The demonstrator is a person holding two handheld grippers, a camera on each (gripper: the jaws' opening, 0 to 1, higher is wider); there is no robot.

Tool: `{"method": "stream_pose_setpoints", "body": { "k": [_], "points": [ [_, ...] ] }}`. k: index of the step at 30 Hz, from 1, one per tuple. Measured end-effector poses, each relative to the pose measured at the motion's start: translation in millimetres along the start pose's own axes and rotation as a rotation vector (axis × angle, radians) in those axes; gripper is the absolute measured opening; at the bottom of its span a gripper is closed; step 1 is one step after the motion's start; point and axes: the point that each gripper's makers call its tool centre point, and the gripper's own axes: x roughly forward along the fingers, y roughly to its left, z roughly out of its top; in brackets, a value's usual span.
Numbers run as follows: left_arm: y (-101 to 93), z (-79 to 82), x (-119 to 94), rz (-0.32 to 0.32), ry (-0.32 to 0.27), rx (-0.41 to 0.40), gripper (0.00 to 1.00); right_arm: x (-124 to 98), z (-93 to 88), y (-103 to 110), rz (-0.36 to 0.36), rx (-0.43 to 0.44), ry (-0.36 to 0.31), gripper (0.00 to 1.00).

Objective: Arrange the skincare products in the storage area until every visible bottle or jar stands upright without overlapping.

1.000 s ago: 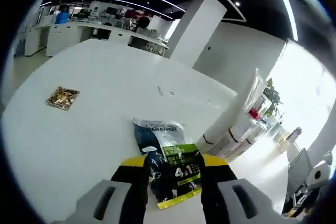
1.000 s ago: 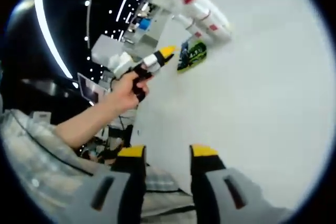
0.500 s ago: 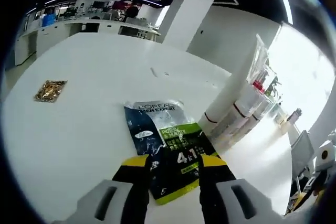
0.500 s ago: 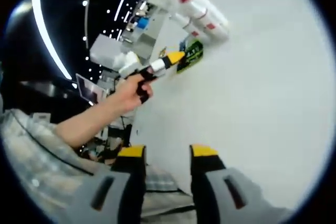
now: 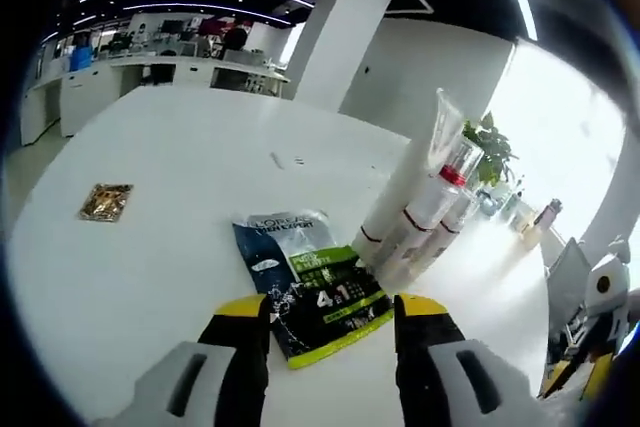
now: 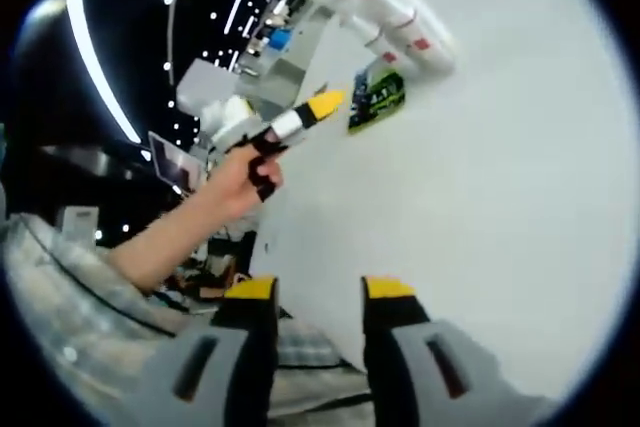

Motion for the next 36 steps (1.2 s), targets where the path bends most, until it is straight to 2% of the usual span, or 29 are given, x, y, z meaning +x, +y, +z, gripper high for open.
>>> {"method": "stream_pose_setpoints", "body": {
  "k": [2, 4, 8, 11, 14, 16, 18, 22, 27, 30, 33, 36],
  "points": [
    [-4.9, -0.7, -13.7, -0.001, -0.025, -0.001, 0.60, 6.7, -5.5, 6.4, 0.012, -0.012, 0.015, 0.31],
    [-8.7, -3.0, -30.8, 0.003, -0.042, -0.017, 0.64, 13.4, -11.5, 12.1, 0.022, -0.021, 0.032, 0.31],
    [-13.1, -8.9, -67.7, 0.009, -0.105, -0.073, 0.61, 27.3, -21.3, 25.8, 0.048, -0.038, 0.054, 0.31],
    [-12.5, -17.1, -89.7, 0.022, -0.125, -0.088, 0.60, 36.8, -27.2, 36.0, 0.069, -0.054, 0.068, 0.31],
    [-10.2, -28.6, -116.8, 0.031, -0.159, -0.135, 0.55, 45.1, -34.4, 45.4, 0.088, -0.074, 0.090, 0.31],
    [-8.0, -37.3, -127.5, 0.029, -0.153, -0.136, 0.53, 48.5, -37.0, 50.3, 0.098, -0.086, 0.094, 0.31],
    [0.5, -52.5, -144.1, 0.074, -0.129, -0.122, 0.53, 53.2, -41.8, 53.7, 0.108, -0.088, 0.107, 0.31],
    [18.0, -61.4, -174.8, 0.149, -0.162, -0.166, 0.53, 59.3, -49.7, 58.2, 0.114, -0.108, 0.140, 0.31],
    [42.8, -76.8, -205.5, 0.268, -0.169, -0.209, 0.59, 68.7, -50.7, 68.6, 0.132, -0.121, 0.155, 0.31],
    [59.0, -89.1, -220.8, 0.333, -0.168, -0.247, 0.64, 74.2, -51.9, 74.3, 0.141, -0.133, 0.167, 0.31],
    [73.5, -100.1, -234.3, 0.403, -0.160, -0.263, 0.64, 77.9, -51.8, 79.2, 0.151, -0.143, 0.177, 0.31],
    [88.4, -113.0, -246.1, 0.489, -0.130, -0.231, 0.65, 78.6, -51.4, 79.4, 0.151, -0.148, 0.181, 0.31]
  ]
}}
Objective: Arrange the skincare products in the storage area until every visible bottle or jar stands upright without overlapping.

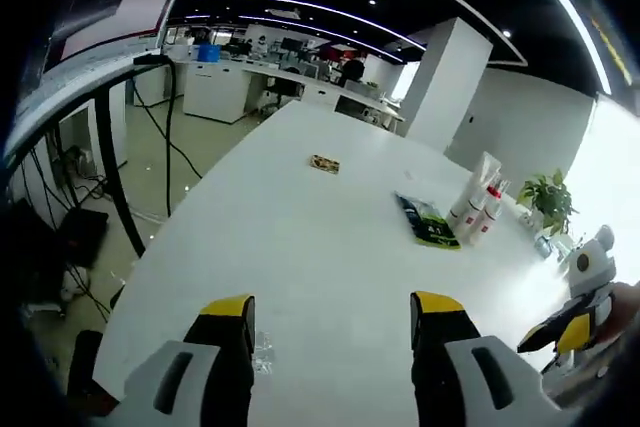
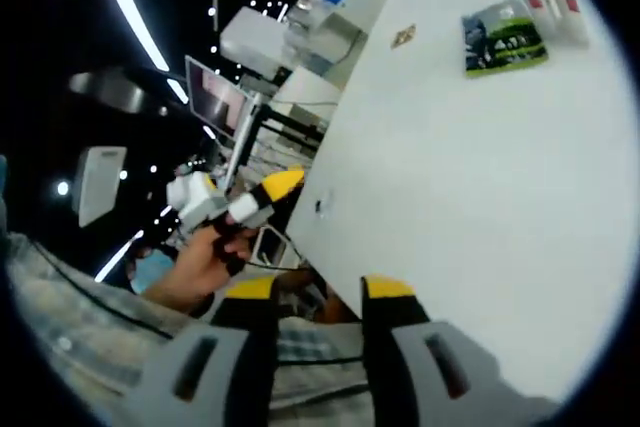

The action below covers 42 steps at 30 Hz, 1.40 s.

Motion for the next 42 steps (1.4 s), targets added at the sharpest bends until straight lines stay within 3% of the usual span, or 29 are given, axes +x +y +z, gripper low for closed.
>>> {"method": "stream_pose_setpoints", "body": {
  "k": [3, 9, 20, 28, 35, 36, 42],
  "points": [
    [17.9, -12.9, -1.7, 0.070, 0.043, 0.041, 0.65, -0.5, 0.3, -0.7, -0.003, -0.001, 0.002, 0.31],
    [32.0, -30.1, -2.3, 0.119, 0.067, 0.049, 0.64, -4.6, -2.8, -4.4, -0.020, 0.004, 0.001, 0.31],
    [49.5, -43.1, 3.3, 0.189, 0.098, 0.079, 0.59, -10.6, -2.6, -7.9, -0.044, 0.017, -0.018, 0.31],
    [50.2, -50.0, 13.6, 0.183, 0.138, 0.092, 0.55, -16.6, 2.6, -11.2, -0.056, 0.025, -0.034, 0.31],
    [56.0, -53.4, 13.2, 0.221, 0.176, 0.202, 0.48, -21.1, 8.5, -13.5, -0.059, 0.024, -0.053, 0.31],
    [53.9, -55.8, 13.5, 0.208, 0.172, 0.165, 0.45, -22.1, 8.7, -14.7, -0.061, 0.024, -0.056, 0.31],
    [59.2, -56.5, 19.8, 0.199, 0.164, 0.185, 0.43, -24.6, 7.1, -18.0, -0.066, 0.023, -0.061, 0.31]
  ]
}}
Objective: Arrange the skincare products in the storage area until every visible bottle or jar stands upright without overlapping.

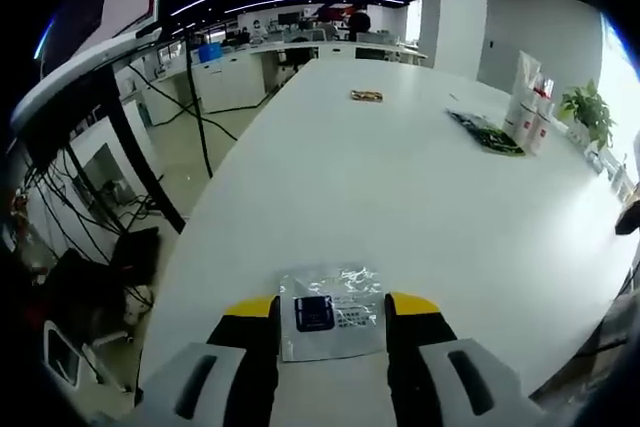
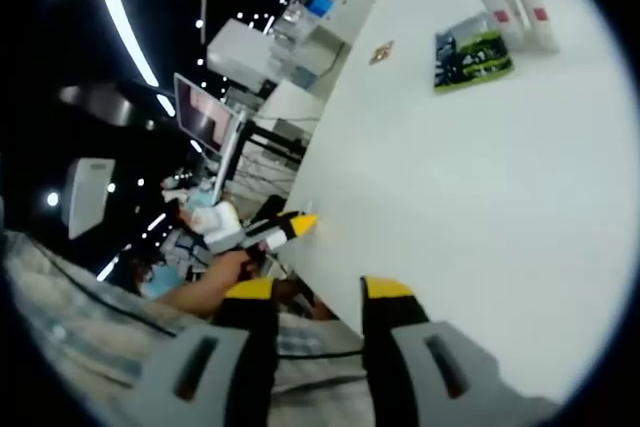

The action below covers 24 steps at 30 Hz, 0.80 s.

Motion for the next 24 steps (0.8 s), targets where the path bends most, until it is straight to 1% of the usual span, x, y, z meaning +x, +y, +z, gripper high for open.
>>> {"method": "stream_pose_setpoints", "body": {
  "k": [3, 4, 5, 6, 7, 9, 11, 14, 17, 20, 21, 23, 24],
  "points": [
    [-1.3, 2.5, 1.5, -0.008, 0.012, 0.009, 0.43, 0.7, -0.8, 0.1, 0.002, 0.001, -0.001, 0.30],
    [-0.9, 3.1, 2.0, -0.009, 0.015, -0.001, 0.41, 1.1, -1.0, 0.8, 0.004, 0.000, -0.001, 0.30],
    [-1.4, 3.4, 2.0, -0.017, 0.017, -0.016, 0.41, 1.6, -1.1, 1.9, 0.008, -0.002, -0.001, 0.30],
    [-6.7, 3.4, -0.1, -0.036, 0.021, -0.069, 0.41, 1.9, -0.9, 2.5, 0.010, -0.003, -0.002, 0.30],
    [-9.1, 4.8, -0.1, -0.046, 0.018, -0.091, 0.41, 2.1, -0.1, 3.1, 0.013, -0.005, -0.005, 0.30],
    [-11.8, 9.3, -1.7, -0.046, 0.001, -0.075, 0.41, 2.2, 0.8, 4.2, 0.015, -0.003, -0.011, 0.30],
    [-16.3, 11.4, -1.0, -0.056, 0.001, -0.064, 0.41, 2.3, -0.1, 4.4, 0.017, -0.002, -0.013, 0.30],
    [-20.1, 16.4, -1.3, -0.077, -0.012, -0.072, 0.41, 2.2, -1.5, 4.0, 0.017, 0.000, -0.015, 0.30],
    [-26.5, 26.2, -6.4, -0.099, -0.037, -0.067, 0.41, 2.2, -1.2, 4.3, 0.022, 0.003, -0.020, 0.30],
    [-34.0, 36.8, -13.2, -0.123, -0.063, -0.076, 0.41, 2.5, 3.0, 5.8, 0.027, 0.012, -0.038, 0.30],
    [-39.3, 43.7, -16.6, -0.143, -0.084, -0.089, 0.41, 2.9, 5.4, 7.8, 0.034, 0.016, -0.045, 0.30],
    [-44.5, 52.3, -21.3, -0.156, -0.108, -0.093, 0.41, 3.9, 8.4, 9.8, 0.041, 0.015, -0.051, 0.30],
    [-49.7, 58.6, -25.1, -0.175, -0.121, -0.094, 0.41, 5.1, 10.5, 10.6, 0.045, 0.017, -0.054, 0.30]
  ]
}}
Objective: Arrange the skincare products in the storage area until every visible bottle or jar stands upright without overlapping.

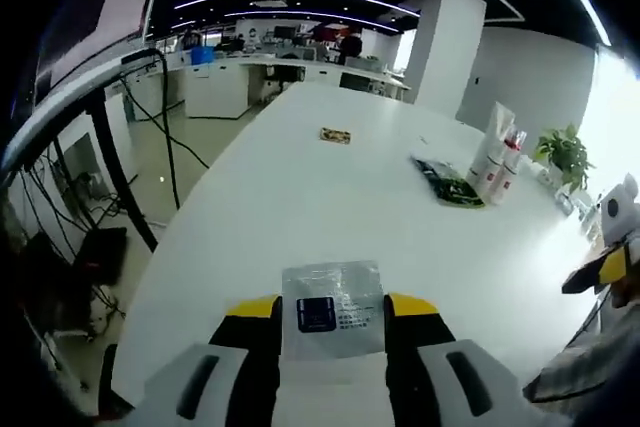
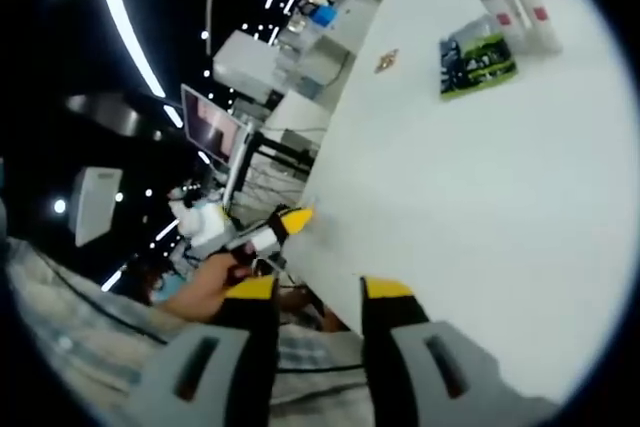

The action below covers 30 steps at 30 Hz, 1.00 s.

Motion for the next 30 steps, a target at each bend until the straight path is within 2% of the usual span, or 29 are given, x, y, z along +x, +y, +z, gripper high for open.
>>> {"method": "stream_pose_setpoints", "body": {
  "k": [5, 10, 11, 13, 20, 23, 27, 30],
  "points": [
    [-21.1, 22.4, -11.0, -0.070, -0.065, -0.015, 0.41, 5.3, 7.0, 7.2, 0.024, 0.002, -0.014, 0.30],
    [-45.1, 34.4, -23.9, -0.133, -0.099, -0.023, 0.41, 9.5, 18.4, 21.7, 0.067, 0.020, -0.050, 0.30],
    [-48.6, 35.2, -24.9, -0.143, -0.100, -0.021, 0.41, 10.5, 20.9, 25.1, 0.077, 0.020, -0.055, 0.31],
    [-57.8, 33.7, -26.7, -0.161, -0.082, 0.032, 0.41, 13.1, 26.4, 35.5, 0.106, 0.007, -0.061, 0.32],
    [-85.3, 41.1, -36.3, -0.242, -0.099, 0.055, 0.41, 14.4, 56.5, 63.0, 0.179, 0.017, -0.158, 0.35],
    [-97.5, 42.0, -38.9, -0.278, -0.096, 0.063, 0.41, 12.5, 63.1, 65.8, 0.186, 0.016, -0.177, 0.36],
    [-120.2, 44.1, -42.4, -0.345, -0.102, 0.107, 0.41, 13.4, 62.9, 63.3, 0.172, 0.011, -0.176, 0.37],
    [-138.3, 42.4, -45.1, -0.393, -0.091, 0.199, 0.41, 13.9, 63.0, 62.0, 0.167, 0.016, -0.177, 0.37]
  ]
}}
